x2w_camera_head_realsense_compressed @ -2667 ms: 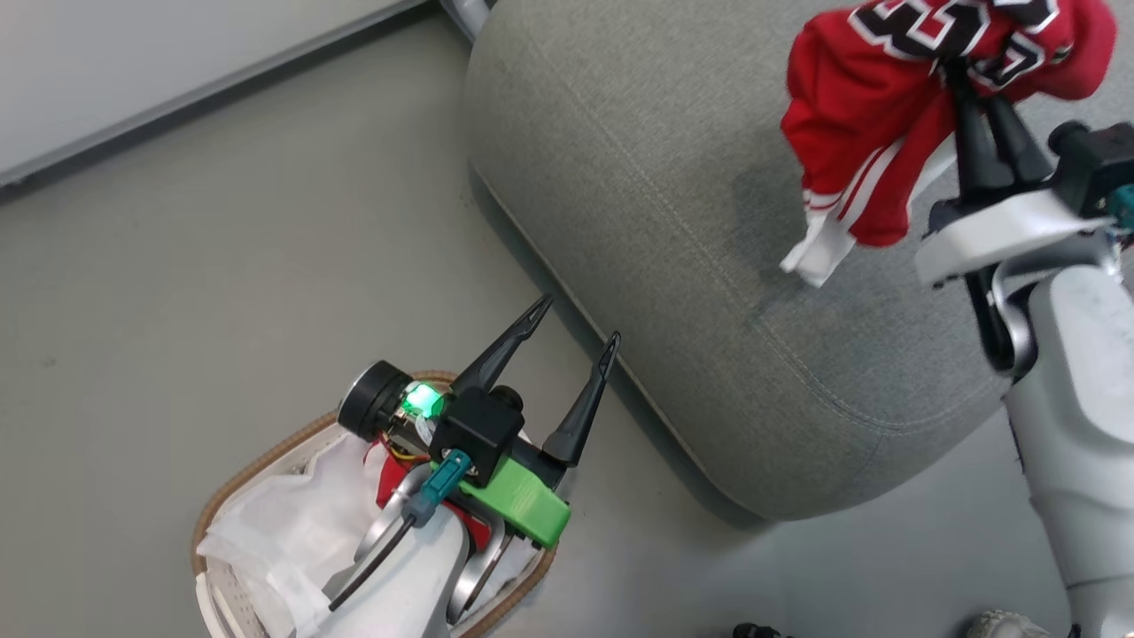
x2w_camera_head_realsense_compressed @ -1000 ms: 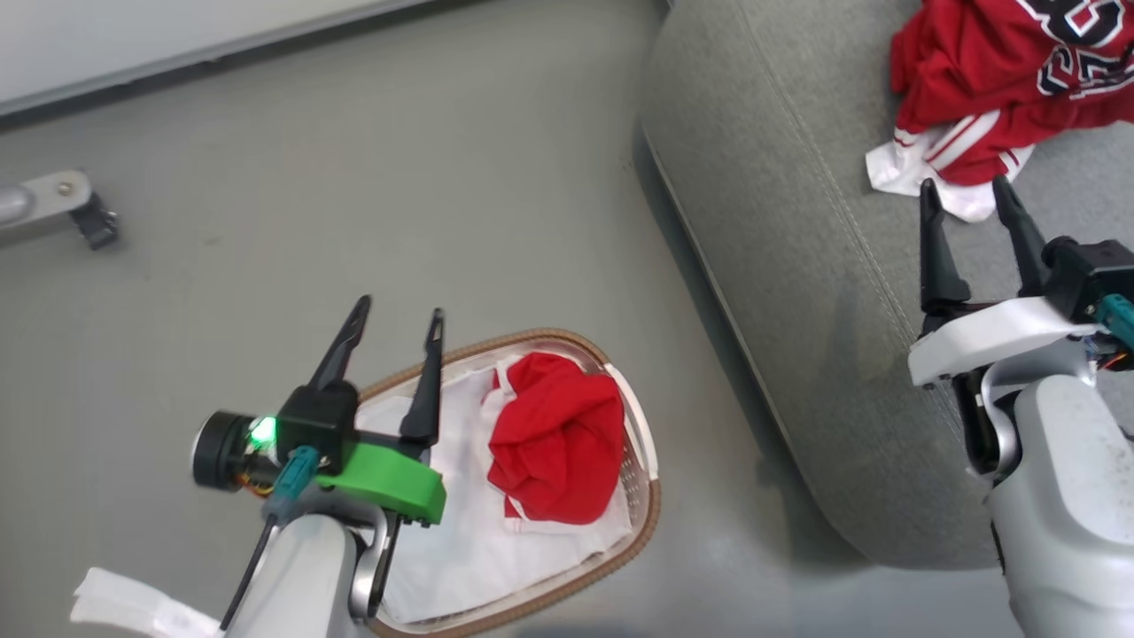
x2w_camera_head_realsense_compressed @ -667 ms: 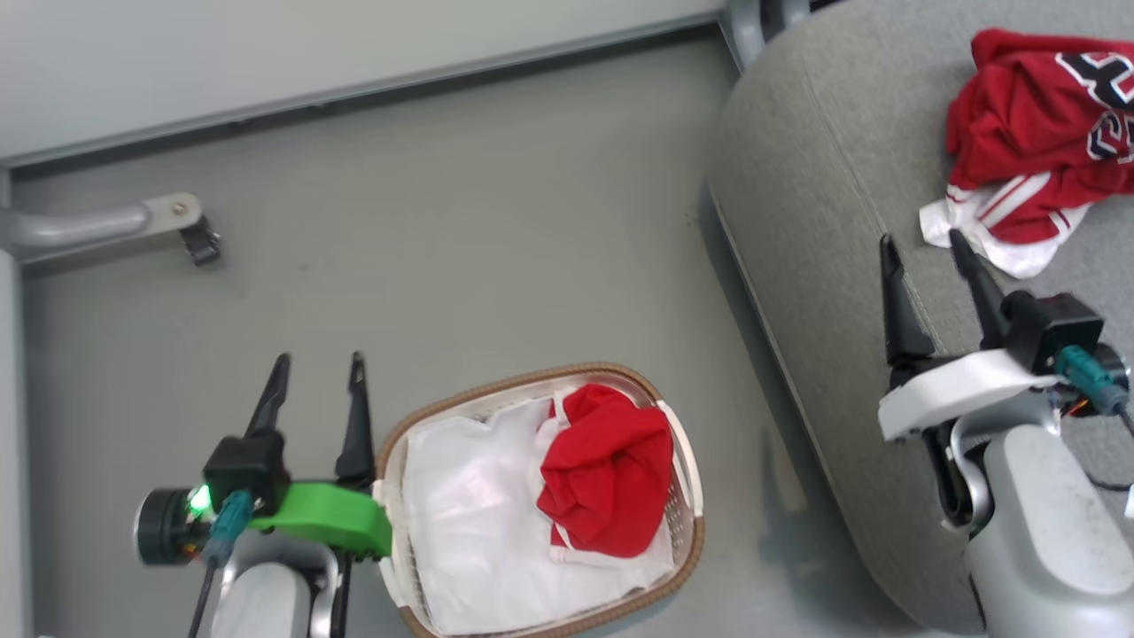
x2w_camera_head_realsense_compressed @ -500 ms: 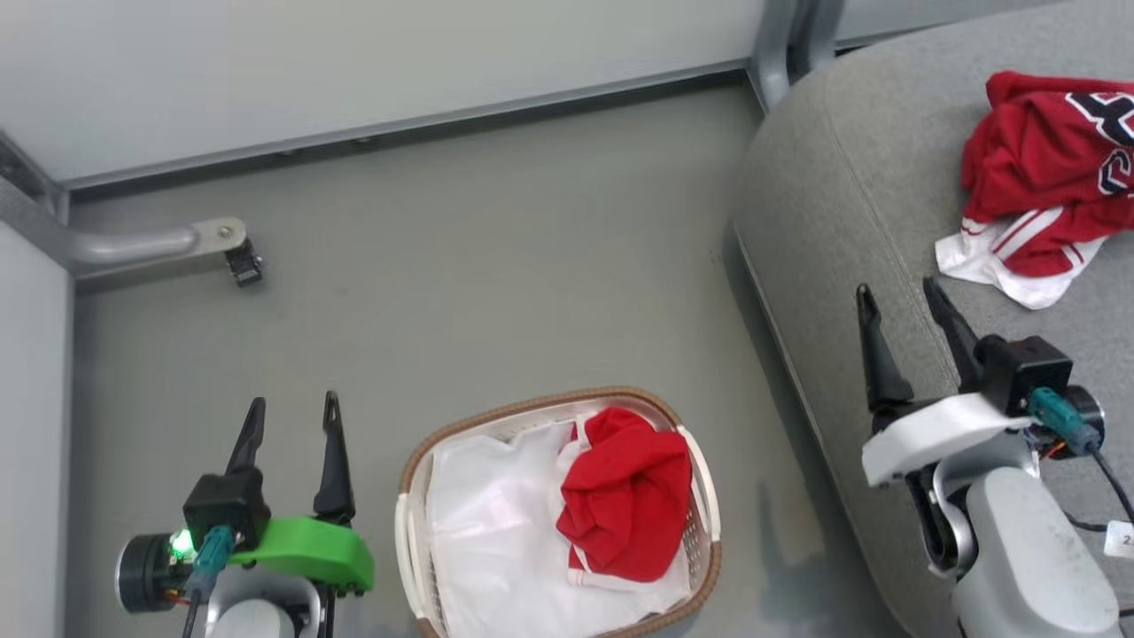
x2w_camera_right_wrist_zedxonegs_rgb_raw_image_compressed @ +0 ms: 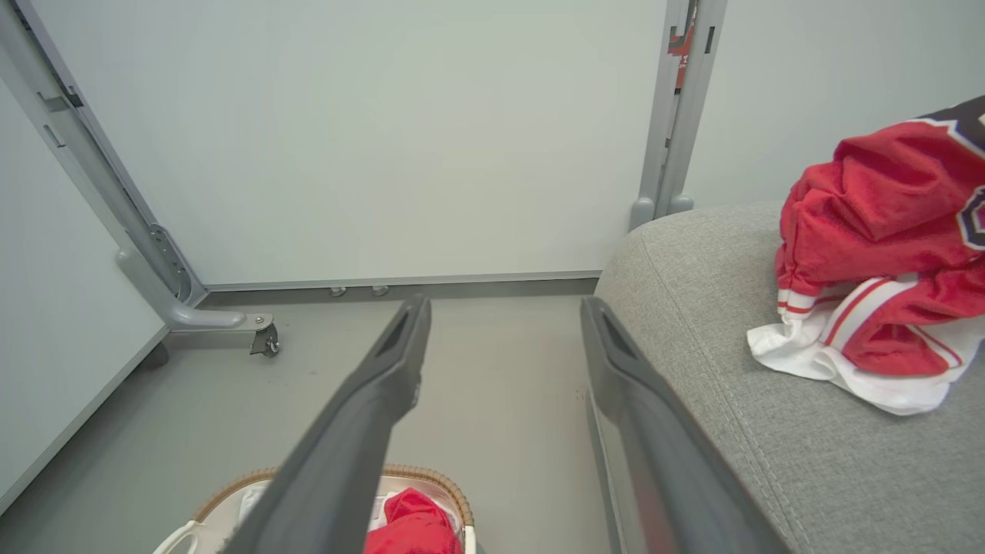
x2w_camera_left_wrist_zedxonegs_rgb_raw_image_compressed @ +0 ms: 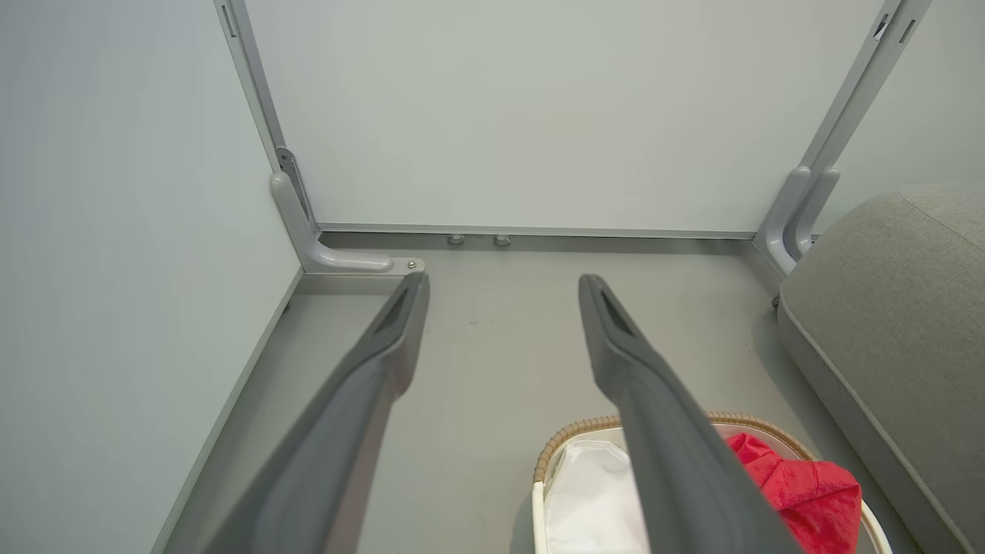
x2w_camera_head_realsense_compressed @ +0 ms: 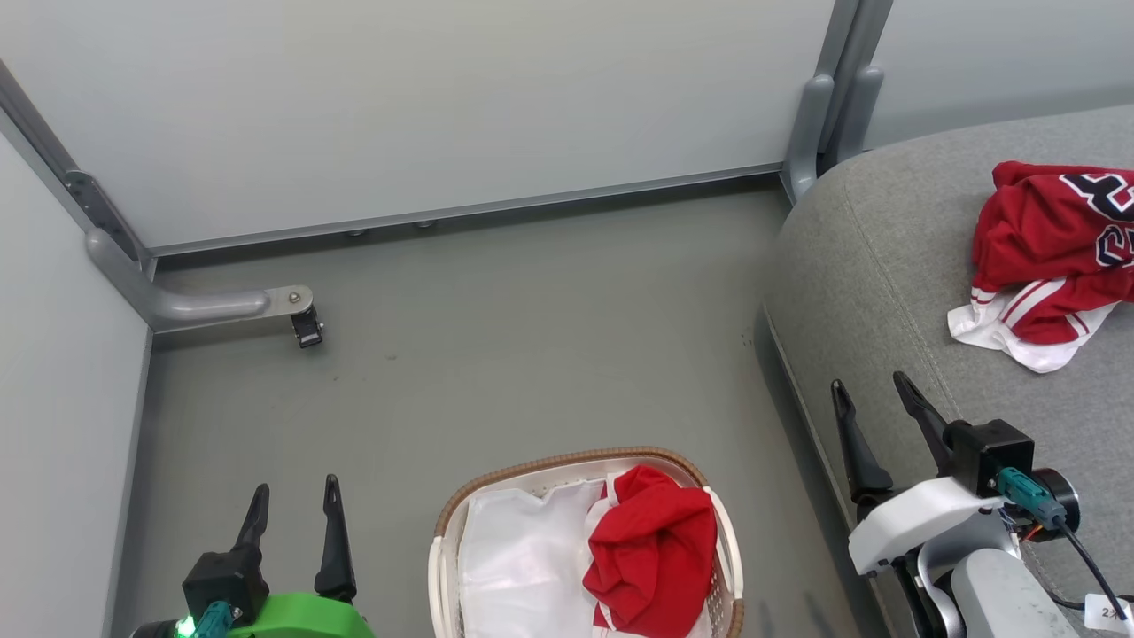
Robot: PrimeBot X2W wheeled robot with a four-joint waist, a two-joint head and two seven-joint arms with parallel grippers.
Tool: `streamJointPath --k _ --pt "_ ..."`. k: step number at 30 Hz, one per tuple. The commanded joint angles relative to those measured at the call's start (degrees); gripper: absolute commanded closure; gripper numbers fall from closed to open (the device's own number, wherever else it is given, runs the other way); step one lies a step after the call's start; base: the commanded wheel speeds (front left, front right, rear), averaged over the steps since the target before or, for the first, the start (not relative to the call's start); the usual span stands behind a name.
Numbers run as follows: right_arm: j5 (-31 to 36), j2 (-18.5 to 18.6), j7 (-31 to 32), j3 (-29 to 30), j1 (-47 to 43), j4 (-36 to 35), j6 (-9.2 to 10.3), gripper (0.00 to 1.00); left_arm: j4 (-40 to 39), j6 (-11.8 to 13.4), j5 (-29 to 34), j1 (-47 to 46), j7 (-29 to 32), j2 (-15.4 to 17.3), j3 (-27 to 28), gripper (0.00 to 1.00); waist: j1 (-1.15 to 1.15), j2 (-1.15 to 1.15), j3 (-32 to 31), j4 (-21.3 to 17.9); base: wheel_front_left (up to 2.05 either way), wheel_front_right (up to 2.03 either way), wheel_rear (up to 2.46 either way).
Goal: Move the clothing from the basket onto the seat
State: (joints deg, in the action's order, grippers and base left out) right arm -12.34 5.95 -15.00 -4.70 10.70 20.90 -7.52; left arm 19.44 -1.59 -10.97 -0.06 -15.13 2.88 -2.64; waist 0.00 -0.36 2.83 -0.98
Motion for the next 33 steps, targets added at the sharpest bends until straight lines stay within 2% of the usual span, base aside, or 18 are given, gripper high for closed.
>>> streamJointPath --k 1,8,13,21,33 --pt "-0.3 0.3 -0.2 -0.1 -0.9 0.1 0.06 0.0 -0.2 -0.2 -0.6 1.1 0.0 0.1 -0.2 0.0 0.0 0.36 -0.5 0.2 0.0 0.0 0.0" --pt "-1.0 0.5 -0.2 -1.2 1.0 -0.1 0.06 0.0 2.1 -2.5 -1.8 -0.9 0.0 0.1 -2.4 0.0 0.0 0.36 1.4 -0.6 0.0 0.0 0.0" --pt "-1.5 0.6 -0.2 -1.3 4.0 -1.5 0.06 0.0 3.8 -3.6 -2.3 -4.3 0.0 0.1 -5.2 0.0 0.0 0.36 5.2 -2.0 0.0 0.0 0.0" --pt "-2.2 0.6 -0.2 -1.4 10.8 -5.5 0.06 0.0 7.9 -4.8 -4.1 -11.5 0.0 0.1 -11.5 0.0 0.0 0.36 14.2 -6.7 0.0 0.0 0.0" --pt "-3.9 0.2 -0.3 -2.8 20.0 -13.7 0.06 0.0 20.9 -5.8 -4.6 -24.6 0.0 0.2 -20.5 0.0 0.0 0.36 27.8 -13.3 0.0 0.0 0.0"
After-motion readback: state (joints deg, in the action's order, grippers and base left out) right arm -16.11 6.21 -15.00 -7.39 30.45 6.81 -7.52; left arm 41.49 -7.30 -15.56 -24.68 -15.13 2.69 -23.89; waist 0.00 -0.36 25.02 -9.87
